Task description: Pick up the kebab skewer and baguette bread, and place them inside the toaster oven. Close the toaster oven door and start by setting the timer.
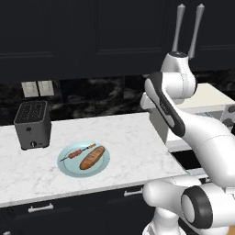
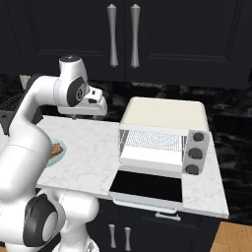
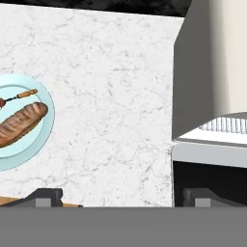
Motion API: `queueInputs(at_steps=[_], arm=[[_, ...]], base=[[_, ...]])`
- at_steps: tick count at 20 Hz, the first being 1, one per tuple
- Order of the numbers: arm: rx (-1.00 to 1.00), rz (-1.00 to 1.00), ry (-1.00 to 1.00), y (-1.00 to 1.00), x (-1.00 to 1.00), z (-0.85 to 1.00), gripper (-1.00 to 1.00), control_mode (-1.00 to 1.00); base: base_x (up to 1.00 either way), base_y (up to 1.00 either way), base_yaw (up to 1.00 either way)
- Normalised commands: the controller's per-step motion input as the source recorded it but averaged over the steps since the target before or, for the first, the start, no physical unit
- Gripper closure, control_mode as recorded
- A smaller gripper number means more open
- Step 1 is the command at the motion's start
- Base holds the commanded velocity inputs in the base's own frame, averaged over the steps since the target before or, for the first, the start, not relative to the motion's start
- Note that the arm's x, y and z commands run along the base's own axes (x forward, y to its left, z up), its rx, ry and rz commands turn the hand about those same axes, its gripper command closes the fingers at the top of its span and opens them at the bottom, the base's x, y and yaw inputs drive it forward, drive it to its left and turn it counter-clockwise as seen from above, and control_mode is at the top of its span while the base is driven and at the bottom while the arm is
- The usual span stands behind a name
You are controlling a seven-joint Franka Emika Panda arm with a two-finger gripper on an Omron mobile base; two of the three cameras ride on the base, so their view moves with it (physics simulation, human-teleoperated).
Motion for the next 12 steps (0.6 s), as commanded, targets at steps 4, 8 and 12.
queueInputs(at_steps=[4,8,12], arm=[[0.0,0.0,0.0,0.0,0.0,0.0,-1.0,1.0],[0.0,0.0,0.0,0.0,0.0,0.0,-1.0,-1.0],[0.0,0.0,0.0,0.0,0.0,0.0,-1.0,-1.0]], base=[[0.0,0.0,0.0],[0.0,0.0,0.0],[0.0,0.0,0.0]])
